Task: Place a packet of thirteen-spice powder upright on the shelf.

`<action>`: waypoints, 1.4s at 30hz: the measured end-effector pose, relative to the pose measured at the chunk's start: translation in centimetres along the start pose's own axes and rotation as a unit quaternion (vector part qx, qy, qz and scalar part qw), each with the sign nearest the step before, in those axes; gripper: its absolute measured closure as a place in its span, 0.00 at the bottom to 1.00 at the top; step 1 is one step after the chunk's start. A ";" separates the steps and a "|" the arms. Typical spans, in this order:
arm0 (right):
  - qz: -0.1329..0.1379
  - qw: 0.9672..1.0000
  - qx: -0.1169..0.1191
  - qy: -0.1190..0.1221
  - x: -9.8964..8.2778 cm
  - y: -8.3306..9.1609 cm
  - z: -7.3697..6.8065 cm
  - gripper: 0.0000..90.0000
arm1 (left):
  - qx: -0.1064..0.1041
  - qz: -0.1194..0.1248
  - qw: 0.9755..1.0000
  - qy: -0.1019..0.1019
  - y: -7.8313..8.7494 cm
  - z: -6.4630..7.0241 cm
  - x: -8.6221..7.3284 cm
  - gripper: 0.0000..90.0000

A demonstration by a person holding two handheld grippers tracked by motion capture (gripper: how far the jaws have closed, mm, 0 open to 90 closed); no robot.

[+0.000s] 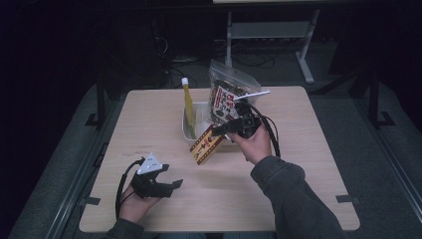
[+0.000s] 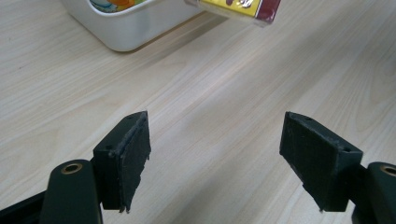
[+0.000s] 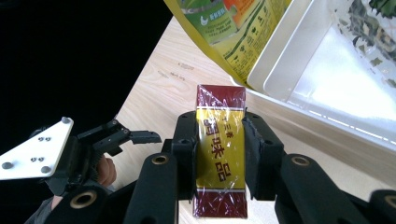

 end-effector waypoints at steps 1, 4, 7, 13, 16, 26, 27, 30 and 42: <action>0.000 1.000 0.001 0.000 0.0 0.0 0.0 0.76 | 0.001 0.000 1.000 0.000 0.0 0.0 0.0 0.27; -0.001 1.000 -0.003 -0.003 0.1 0.0 0.2 0.76 | 0.002 -0.001 1.000 0.001 0.0 -0.1 0.0 0.26; 0.000 1.000 -0.008 -0.007 0.2 0.2 0.5 0.75 | 0.002 0.000 1.000 0.003 0.1 -0.2 0.0 0.26; 0.007 1.000 -0.023 -0.005 0.8 0.6 0.4 0.75 | 0.005 0.000 1.000 0.006 0.1 -0.3 -0.1 0.25; 0.012 0.999 -0.030 -0.002 1.3 0.7 0.3 0.76 | 0.006 0.001 1.000 0.006 0.1 -0.4 -0.1 0.25; 0.016 0.998 -0.054 -0.002 2.7 0.8 0.0 0.75 | 0.005 -0.002 1.000 0.004 0.1 -0.4 -0.2 0.25; 0.017 0.998 -0.055 -0.001 2.8 0.8 0.0 0.75 | 0.005 -0.001 1.000 0.004 0.1 -0.4 -0.2 0.25; 0.021 0.998 -0.061 -0.001 3.3 0.9 -0.2 0.75 | 0.006 0.000 1.000 0.005 0.2 -0.4 -0.2 0.25; 0.032 0.995 -0.095 0.000 5.7 0.0 -0.7 0.75 | 0.009 0.004 1.000 0.008 0.4 -0.7 -0.1 0.25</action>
Point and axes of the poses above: each handheld gripper's, and its own axes: y roughly backward along the jaws, x roughly out of its top, z roughly to its right, the point moved 1 cm from there along -y, roughly forward along the jaws, and after that the axes turned 9 degrees about z, right-handed, at the moved point
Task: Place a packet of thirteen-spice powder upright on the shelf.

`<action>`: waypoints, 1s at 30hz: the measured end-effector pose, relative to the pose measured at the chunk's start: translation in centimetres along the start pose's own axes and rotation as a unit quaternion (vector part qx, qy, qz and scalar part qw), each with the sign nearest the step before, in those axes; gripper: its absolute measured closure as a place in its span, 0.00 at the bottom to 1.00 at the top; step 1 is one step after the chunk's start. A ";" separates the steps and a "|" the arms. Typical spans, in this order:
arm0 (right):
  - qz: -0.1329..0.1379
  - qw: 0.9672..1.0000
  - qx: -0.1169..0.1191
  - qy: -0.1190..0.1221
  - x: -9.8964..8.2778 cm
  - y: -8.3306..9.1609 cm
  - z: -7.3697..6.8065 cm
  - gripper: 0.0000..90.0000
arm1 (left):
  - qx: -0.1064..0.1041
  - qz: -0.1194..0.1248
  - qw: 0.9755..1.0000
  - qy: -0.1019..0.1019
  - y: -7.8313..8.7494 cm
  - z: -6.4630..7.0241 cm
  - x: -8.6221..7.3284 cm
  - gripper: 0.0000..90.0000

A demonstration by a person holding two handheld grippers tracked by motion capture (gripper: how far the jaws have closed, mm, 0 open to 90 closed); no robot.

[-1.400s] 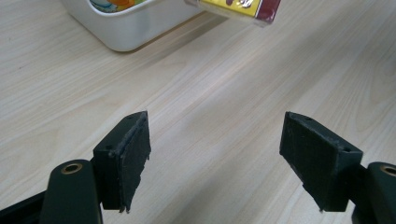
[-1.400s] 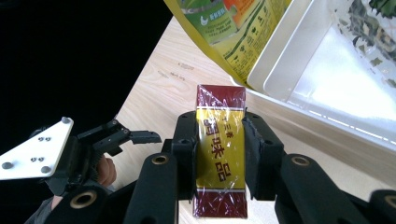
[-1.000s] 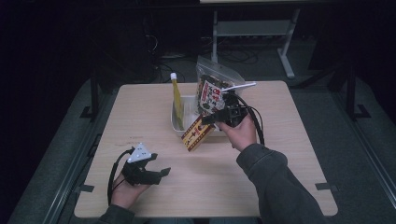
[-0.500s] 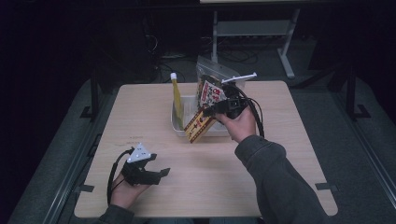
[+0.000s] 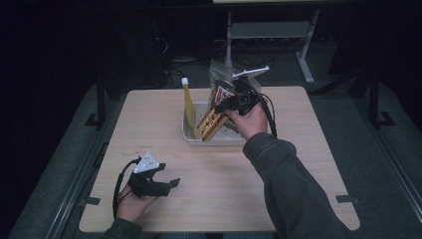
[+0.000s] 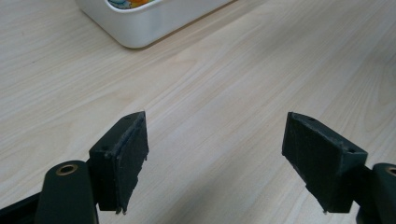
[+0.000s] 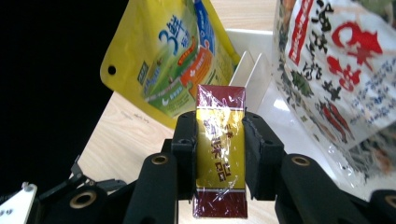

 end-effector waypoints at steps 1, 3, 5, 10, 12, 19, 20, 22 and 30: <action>0.000 1.000 -0.002 0.000 0.2 -0.1 -0.1 0.75 | 0.000 0.000 1.000 0.000 0.0 0.0 0.0 0.25; 0.004 1.000 -0.007 0.001 0.5 -0.4 -0.1 0.75 | -0.001 0.002 1.000 0.002 0.1 -0.1 0.0 0.25; 0.006 1.000 -0.014 0.000 0.8 -0.7 -0.2 0.75 | -0.001 0.003 1.000 0.002 0.1 -0.1 0.0 0.25; 0.014 0.999 -0.028 -0.001 1.7 -1.5 -0.4 0.75 | -0.002 0.005 1.000 0.004 0.2 -0.1 0.1 0.25; 0.018 0.999 -0.037 -0.001 2.0 -1.9 -0.5 0.75 | -0.003 0.006 1.000 0.005 0.1 -0.1 0.1 0.25; 0.030 0.998 -0.057 -0.017 2.8 -3.6 -0.7 0.75 | -0.005 0.009 1.000 0.007 0.2 -0.1 0.2 0.25; 0.030 0.997 -0.063 -0.017 2.9 -3.9 -0.7 0.75 | -0.005 0.010 1.000 0.008 0.2 -0.2 0.2 0.25; 0.033 0.997 -0.066 -0.022 2.9 -4.3 -0.6 0.75 | -0.005 0.011 1.000 0.010 0.2 -0.2 0.2 0.25; 0.042 0.996 -0.080 -0.030 2.8 -5.6 -0.7 0.75 | -0.006 0.012 1.000 0.010 0.2 -0.2 0.2 0.25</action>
Point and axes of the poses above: each handheld gripper's, and its own axes: y roughly backward along the jaws, x roughly out of its top, z roughly to its right, the point moved 1 cm from there along -y, roughly forward along the jaws, and after that the axes turned 9 degrees about z, right-handed, at the moved point
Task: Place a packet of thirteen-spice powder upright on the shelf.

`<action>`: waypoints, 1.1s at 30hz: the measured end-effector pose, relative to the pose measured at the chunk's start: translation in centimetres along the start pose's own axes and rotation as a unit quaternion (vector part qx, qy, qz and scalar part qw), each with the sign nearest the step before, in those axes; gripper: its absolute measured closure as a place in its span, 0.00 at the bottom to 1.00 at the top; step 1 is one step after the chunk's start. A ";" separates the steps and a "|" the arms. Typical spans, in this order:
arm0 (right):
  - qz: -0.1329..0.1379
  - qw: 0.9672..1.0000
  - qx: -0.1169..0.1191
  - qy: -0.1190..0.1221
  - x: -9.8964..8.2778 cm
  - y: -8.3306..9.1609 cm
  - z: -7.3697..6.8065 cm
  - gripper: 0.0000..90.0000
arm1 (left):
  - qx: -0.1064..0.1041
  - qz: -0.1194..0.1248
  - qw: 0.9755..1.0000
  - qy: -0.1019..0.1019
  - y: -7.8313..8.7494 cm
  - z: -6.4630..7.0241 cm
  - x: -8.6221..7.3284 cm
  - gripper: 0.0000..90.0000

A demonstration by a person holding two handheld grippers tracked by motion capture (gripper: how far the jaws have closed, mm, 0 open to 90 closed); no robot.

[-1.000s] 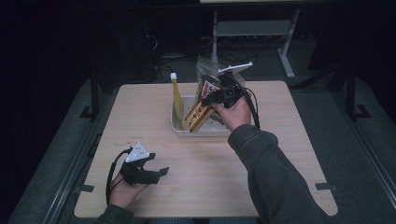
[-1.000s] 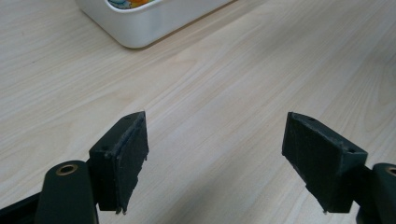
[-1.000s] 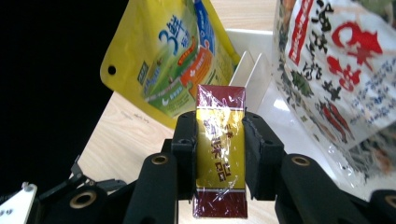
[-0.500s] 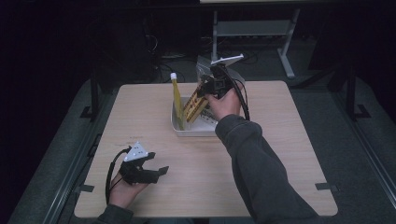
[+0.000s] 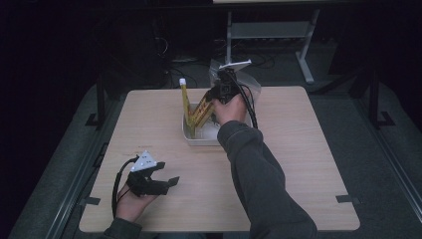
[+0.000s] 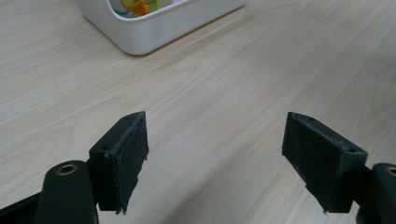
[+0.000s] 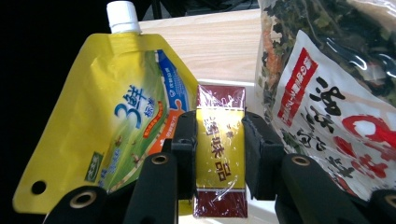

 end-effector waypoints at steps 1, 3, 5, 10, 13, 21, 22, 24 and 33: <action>0.001 1.000 -0.001 -0.002 0.0 -0.1 0.1 0.75 | 0.000 0.000 1.000 0.000 0.0 0.0 0.0 0.25; 0.004 1.000 -0.001 -0.007 -0.1 -0.3 0.2 0.75 | 0.000 0.000 1.000 0.000 0.0 0.0 0.0 0.25; 0.007 1.000 -0.004 -0.009 -0.2 -0.6 0.2 0.75 | -0.001 -0.001 1.000 0.001 0.0 0.0 0.0 0.25; 0.015 1.000 -0.011 -0.002 -0.5 -1.1 0.2 0.75 | -0.001 0.001 1.000 0.003 0.1 -0.1 0.0 0.25; 0.018 1.000 -0.017 0.003 -0.8 -1.3 0.1 0.75 | -0.002 0.001 1.000 0.003 0.1 -0.1 -0.1 0.25; 0.025 0.999 -0.024 0.006 -1.6 -1.2 -0.1 0.74 | -0.006 0.001 1.000 0.005 0.0 0.0 0.0 0.25; 0.024 0.999 -0.024 0.005 -1.7 -1.1 -0.1 0.74 | -0.006 0.001 1.000 0.005 0.0 0.1 0.0 0.25; 0.022 1.000 -0.022 0.005 -1.8 -0.9 0.0 0.74 | -0.007 0.001 1.000 0.003 0.0 0.1 0.0 0.25; 0.016 1.000 -0.003 -0.007 -2.7 -0.2 0.4 0.69 | -0.009 0.002 1.000 0.005 0.0 0.2 0.0 0.25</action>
Point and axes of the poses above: each handheld gripper's, and its own axes: y roughly backward along the jaws, x roughly out of its top, z roughly to its right, the point moved 1 cm from there along -y, roughly forward along the jaws, and after that the axes turned 9 degrees about z, right-handed, at the moved point
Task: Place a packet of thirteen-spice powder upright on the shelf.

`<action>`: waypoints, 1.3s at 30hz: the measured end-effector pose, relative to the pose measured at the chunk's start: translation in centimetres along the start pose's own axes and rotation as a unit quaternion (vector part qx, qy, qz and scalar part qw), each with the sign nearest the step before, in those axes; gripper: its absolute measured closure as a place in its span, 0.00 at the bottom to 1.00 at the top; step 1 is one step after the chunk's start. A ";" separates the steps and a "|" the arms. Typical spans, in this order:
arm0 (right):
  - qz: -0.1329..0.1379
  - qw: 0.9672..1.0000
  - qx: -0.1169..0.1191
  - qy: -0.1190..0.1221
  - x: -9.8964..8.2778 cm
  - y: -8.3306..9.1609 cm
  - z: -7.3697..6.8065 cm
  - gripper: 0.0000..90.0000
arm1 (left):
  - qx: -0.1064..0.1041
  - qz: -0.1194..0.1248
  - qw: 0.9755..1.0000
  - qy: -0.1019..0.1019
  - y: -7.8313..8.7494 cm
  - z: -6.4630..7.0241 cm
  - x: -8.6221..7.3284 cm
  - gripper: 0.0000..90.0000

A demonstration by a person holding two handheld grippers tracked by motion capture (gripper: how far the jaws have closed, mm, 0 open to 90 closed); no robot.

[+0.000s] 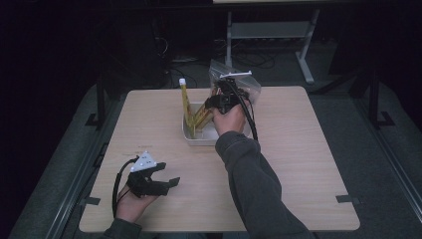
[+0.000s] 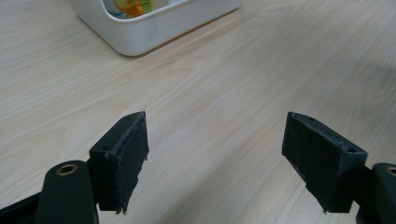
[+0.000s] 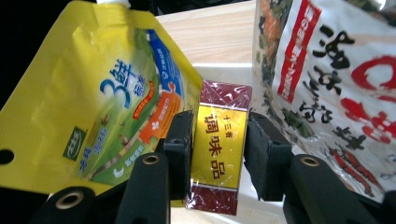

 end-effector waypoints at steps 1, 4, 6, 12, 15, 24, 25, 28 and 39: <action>-0.001 1.000 0.000 0.000 -0.1 0.0 0.0 0.69 | -0.001 0.000 1.000 -0.001 0.0 0.0 0.0 0.25; -0.002 1.000 0.004 0.000 -0.2 0.1 -0.1 0.69 | -0.001 -0.001 1.000 -0.001 -0.1 0.1 0.0 0.25; -0.002 1.000 0.007 -0.001 -0.3 0.0 -0.2 0.68 | -0.002 -0.001 1.000 0.000 -0.1 0.1 0.0 0.25; -0.002 1.000 0.014 0.000 -0.4 -0.2 -0.5 0.67 | 0.000 0.000 1.000 0.000 0.0 0.0 0.0 0.25; -0.003 1.000 0.015 0.000 -0.4 -0.4 -0.7 0.67 | 0.000 0.000 1.000 0.000 0.0 0.0 0.0 0.25; -0.004 1.000 0.021 -0.002 -0.4 -0.7 -0.8 0.66 | 0.000 0.001 1.000 0.000 0.0 0.0 0.0 0.25; -0.005 1.000 0.022 -0.003 -0.4 -0.7 -0.8 0.66 | 0.001 0.001 1.000 0.000 0.0 0.0 0.0 0.25; -0.005 1.000 0.025 -0.005 -0.4 -0.8 -0.8 0.66 | 0.002 0.002 1.000 0.000 0.1 -0.1 0.1 0.25; -0.008 0.999 0.033 -0.004 -0.5 -1.1 -1.2 0.64 | 0.002 0.002 1.000 0.002 0.1 -0.2 0.1 0.25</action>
Point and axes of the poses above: each handheld gripper's, and its own axes: y roughly backward along the jaws, x roughly out of its top, z roughly to its right, the point moved 1 cm from there along -y, roughly forward along the jaws, and after that the axes turned 9 degrees about z, right-handed, at the moved point
